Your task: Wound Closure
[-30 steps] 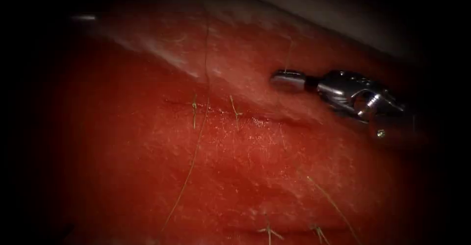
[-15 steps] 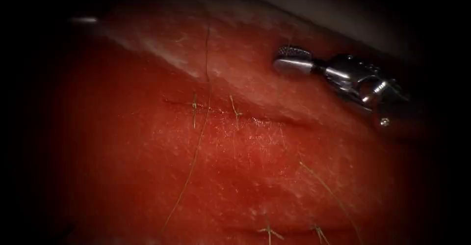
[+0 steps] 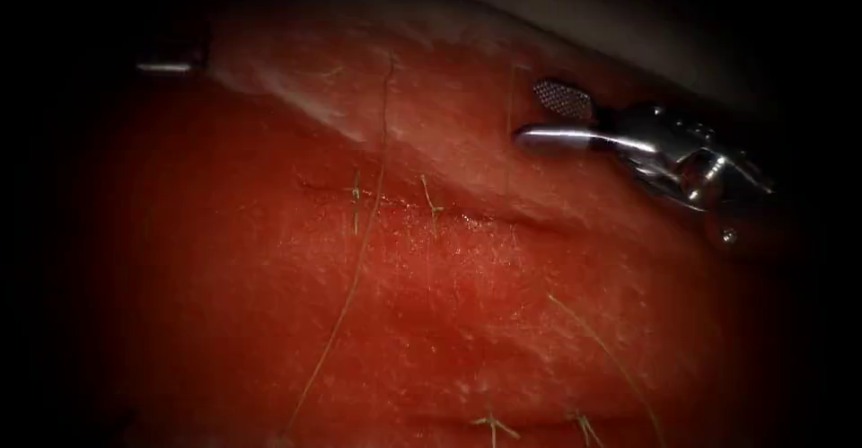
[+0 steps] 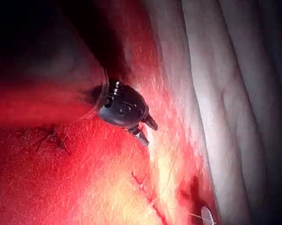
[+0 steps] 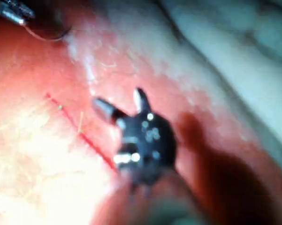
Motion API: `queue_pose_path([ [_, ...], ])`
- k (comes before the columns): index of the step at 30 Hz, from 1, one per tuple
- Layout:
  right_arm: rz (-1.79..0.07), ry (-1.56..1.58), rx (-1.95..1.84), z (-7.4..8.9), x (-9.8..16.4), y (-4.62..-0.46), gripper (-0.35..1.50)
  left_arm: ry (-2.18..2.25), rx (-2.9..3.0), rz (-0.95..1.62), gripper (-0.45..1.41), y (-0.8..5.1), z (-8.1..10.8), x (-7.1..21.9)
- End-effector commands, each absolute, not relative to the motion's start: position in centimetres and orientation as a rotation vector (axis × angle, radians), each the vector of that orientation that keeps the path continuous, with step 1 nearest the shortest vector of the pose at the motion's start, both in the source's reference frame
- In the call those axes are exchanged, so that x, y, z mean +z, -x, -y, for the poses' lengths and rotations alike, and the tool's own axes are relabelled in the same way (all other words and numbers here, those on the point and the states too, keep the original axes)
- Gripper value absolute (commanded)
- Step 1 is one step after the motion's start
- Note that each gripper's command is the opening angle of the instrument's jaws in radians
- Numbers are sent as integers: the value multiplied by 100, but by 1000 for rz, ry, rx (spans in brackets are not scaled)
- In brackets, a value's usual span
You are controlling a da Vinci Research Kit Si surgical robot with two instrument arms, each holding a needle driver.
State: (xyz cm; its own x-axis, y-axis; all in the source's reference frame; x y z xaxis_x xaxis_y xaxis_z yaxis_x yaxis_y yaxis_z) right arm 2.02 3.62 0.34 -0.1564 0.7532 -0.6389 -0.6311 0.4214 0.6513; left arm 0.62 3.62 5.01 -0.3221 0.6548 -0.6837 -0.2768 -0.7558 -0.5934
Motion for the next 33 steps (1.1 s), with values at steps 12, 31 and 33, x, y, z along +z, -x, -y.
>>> queue_pose_path([
  [12, -1229, -107, 1181, -361, 37, -196, 146, 885, 2387, 531, 78, -73, -358, 460],
  [31, -1123, -47, 1048, -357, 32, -175, 146, 1139, 2788, 206, 59, 127, -291, 286],
  [33, -1123, -46, 1041, -357, 31, -175, 146, 1186, 2856, 175, 45, 156, -267, 304],
])
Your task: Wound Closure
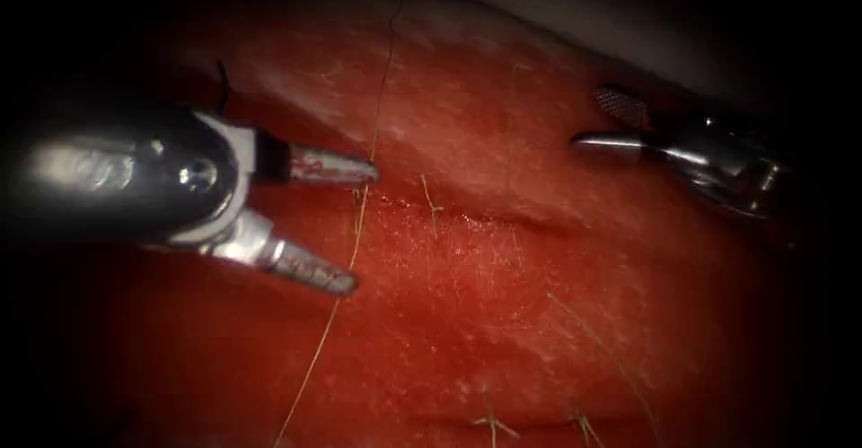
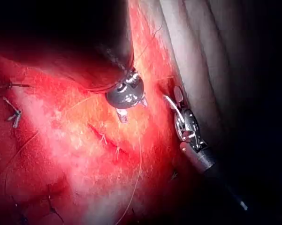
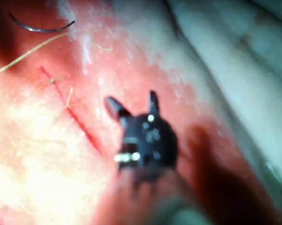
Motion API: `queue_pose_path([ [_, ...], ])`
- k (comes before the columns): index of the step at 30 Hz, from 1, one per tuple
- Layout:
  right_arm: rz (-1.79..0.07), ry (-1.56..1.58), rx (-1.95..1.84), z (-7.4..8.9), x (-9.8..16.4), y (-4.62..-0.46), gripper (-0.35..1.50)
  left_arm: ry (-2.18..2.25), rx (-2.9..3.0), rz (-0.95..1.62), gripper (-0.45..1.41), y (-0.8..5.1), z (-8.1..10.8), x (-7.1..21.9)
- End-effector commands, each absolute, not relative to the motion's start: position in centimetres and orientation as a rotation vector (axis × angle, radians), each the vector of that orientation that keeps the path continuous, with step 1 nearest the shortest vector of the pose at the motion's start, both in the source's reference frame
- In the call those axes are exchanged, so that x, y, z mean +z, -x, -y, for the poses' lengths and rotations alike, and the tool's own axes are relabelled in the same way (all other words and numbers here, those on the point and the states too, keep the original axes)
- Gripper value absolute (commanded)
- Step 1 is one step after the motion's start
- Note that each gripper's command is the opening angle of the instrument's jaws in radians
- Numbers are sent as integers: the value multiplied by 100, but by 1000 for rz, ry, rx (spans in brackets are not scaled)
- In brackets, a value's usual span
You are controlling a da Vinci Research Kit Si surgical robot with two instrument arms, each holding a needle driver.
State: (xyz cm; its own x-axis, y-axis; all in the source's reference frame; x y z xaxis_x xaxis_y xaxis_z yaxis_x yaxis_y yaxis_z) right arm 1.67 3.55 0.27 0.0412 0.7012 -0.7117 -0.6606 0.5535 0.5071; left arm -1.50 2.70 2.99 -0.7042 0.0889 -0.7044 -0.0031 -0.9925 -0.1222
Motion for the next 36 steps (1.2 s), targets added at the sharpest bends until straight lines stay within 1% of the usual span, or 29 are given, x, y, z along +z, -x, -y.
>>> queue_pose_path([
  [1, -1123, -46, 1041, -357, 31, -175, 146, 1196, 2889, 148, 42, 165, -260, 312],
  [4, -1123, -46, 1041, -357, 32, -176, 146, 1203, 2976, 83, 37, 195, -236, 335],
  [7, -1124, -45, 1040, -356, 33, -176, 146, 1208, 3019, 35, 37, 221, -219, 353],
  [10, -1124, -45, 1040, -356, 33, -176, 146, 1207, 3027, -12, 40, 233, -214, 360],
  [11, -1124, -43, 1040, -355, 33, -177, 146, 1224, 3018, -107, 44, 245, -212, 365],
  [17, -1123, -40, 1043, -355, 34, -181, 146, 1295, 2983, -249, 47, 260, -211, 367],
  [18, -1124, -37, 1043, -354, 36, -183, 146, 1352, 2953, -333, 48, 268, -209, 367],
  [29, -1121, -34, 1040, -351, 41, -185, 146, 1410, 2949, -478, 50, 303, -191, 388],
  [36, -1121, -31, 1041, -349, 43, -188, 145, 1459, 2964, -473, 49, 319, -177, 398],
])
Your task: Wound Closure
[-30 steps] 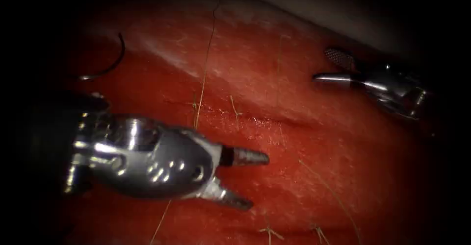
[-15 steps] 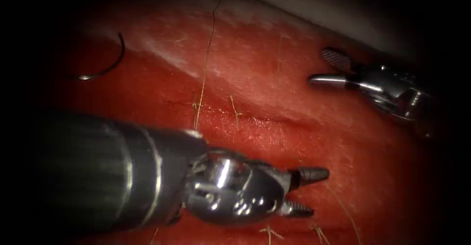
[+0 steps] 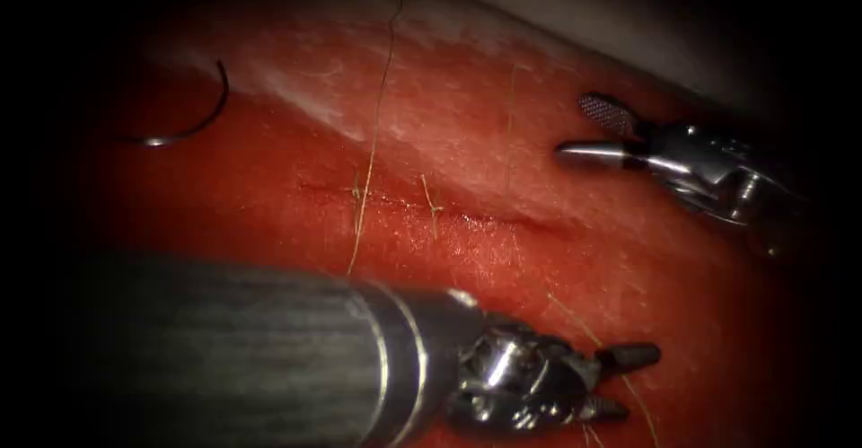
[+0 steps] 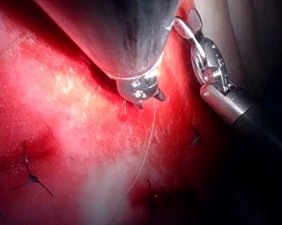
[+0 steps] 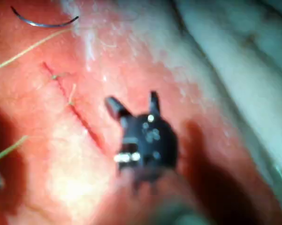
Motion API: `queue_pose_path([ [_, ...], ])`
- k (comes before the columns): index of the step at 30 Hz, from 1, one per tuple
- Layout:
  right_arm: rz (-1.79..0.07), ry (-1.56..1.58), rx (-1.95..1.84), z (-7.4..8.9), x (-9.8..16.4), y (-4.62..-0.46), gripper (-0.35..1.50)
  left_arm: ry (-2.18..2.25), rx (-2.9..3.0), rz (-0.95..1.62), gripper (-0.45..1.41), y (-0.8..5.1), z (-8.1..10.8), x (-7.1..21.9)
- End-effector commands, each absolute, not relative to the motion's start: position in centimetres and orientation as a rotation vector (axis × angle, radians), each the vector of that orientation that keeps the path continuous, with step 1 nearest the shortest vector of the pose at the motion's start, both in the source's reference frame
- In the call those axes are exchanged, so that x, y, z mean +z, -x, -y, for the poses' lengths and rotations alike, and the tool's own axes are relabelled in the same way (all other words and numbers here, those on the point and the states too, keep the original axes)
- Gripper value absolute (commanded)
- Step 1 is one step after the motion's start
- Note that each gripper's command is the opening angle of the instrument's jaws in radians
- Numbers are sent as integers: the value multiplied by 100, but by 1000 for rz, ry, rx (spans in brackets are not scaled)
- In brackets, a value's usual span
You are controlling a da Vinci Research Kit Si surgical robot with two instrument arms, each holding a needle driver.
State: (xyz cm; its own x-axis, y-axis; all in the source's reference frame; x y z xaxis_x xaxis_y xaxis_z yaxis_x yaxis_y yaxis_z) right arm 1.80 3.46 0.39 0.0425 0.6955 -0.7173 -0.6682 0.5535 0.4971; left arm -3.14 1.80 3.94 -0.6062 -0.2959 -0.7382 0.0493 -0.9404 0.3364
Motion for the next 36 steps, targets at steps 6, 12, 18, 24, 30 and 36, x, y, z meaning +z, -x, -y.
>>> queue_pose_path([
  [6, -1123, -33, 1039, -348, 43, -188, 145, -1352, -2579, 423, 49, 330, -168, 378],
  [12, -1127, -40, 1033, -347, 44, -188, 145, -1400, -2546, 440, 73, 332, -161, 364],
  [18, -1128, -40, 1033, -347, 44, -188, 145, -1415, -2528, 447, 25, 328, -160, 364],
  [24, -1128, -40, 1032, -346, 43, -188, 145, -1488, -2470, 378, -35, 318, -158, 367],
  [30, -1159, -107, 985, -342, 39, -187, 131, -1557, -2428, 313, -35, 292, -185, 388],
  [36, -1175, -147, 923, -341, 30, -186, 126, -1585, -2397, 280, -35, 260, -211, 400],
])
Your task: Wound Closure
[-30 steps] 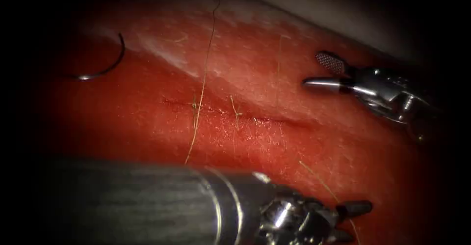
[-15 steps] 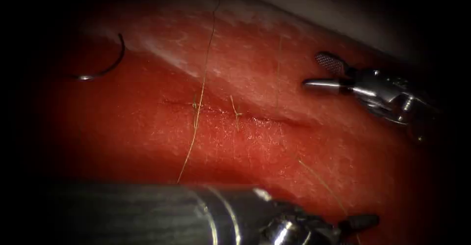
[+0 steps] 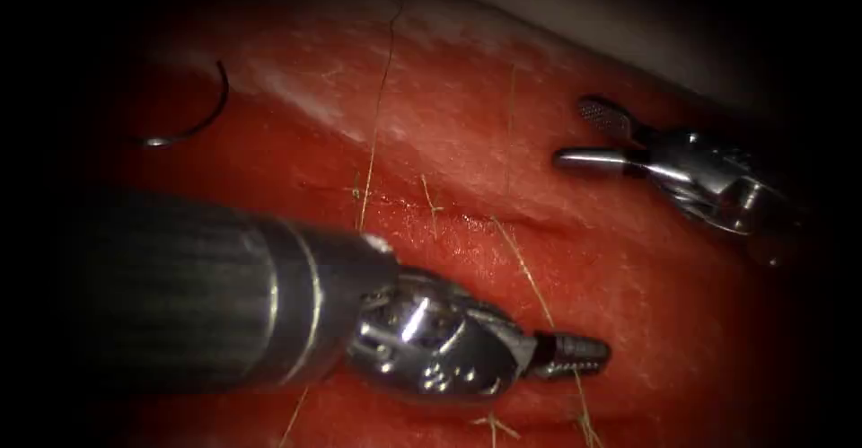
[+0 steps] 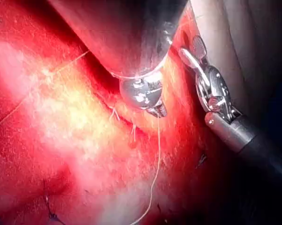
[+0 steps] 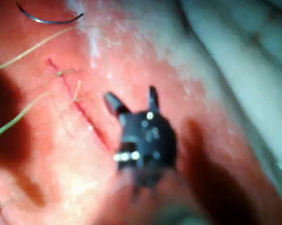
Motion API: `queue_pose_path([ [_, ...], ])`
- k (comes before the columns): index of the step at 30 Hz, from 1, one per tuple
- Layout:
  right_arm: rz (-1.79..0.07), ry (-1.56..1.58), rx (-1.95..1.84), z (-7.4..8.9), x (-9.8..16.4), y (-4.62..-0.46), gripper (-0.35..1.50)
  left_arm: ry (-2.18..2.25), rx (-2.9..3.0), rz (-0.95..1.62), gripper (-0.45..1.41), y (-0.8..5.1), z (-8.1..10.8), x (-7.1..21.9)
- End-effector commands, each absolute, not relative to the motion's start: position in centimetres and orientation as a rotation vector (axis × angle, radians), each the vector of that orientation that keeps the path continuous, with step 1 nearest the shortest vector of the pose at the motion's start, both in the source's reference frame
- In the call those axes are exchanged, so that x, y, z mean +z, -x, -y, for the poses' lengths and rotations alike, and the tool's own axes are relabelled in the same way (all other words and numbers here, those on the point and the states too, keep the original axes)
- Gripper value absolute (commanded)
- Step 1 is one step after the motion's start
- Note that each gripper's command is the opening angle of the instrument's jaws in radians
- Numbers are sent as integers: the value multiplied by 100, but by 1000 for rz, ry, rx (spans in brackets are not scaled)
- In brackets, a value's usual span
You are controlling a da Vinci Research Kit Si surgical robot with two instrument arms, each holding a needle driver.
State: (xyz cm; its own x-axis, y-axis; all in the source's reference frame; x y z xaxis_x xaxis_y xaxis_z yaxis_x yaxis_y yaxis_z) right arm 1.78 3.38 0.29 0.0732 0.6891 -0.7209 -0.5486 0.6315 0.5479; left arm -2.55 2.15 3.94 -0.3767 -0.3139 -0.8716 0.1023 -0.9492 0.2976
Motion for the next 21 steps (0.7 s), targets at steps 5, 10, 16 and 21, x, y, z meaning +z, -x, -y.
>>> queue_pose_path([
  [5, -1184, -116, 688, -348, 0, -189, 126, -1596, -2301, 266, -35, 242, -219, 411],
  [10, -1237, -26, 361, -336, -22, -226, 126, -1602, -2255, 274, -35, 228, -235, 403],
  [16, -1269, 70, 202, -327, -30, -256, 111, -1600, -2268, 287, -35, 214, -247, 402],
  [21, -1298, 140, 127, -324, -33, -265, 104, -1603, -2272, 293, -35, 208, -254, 404],
])
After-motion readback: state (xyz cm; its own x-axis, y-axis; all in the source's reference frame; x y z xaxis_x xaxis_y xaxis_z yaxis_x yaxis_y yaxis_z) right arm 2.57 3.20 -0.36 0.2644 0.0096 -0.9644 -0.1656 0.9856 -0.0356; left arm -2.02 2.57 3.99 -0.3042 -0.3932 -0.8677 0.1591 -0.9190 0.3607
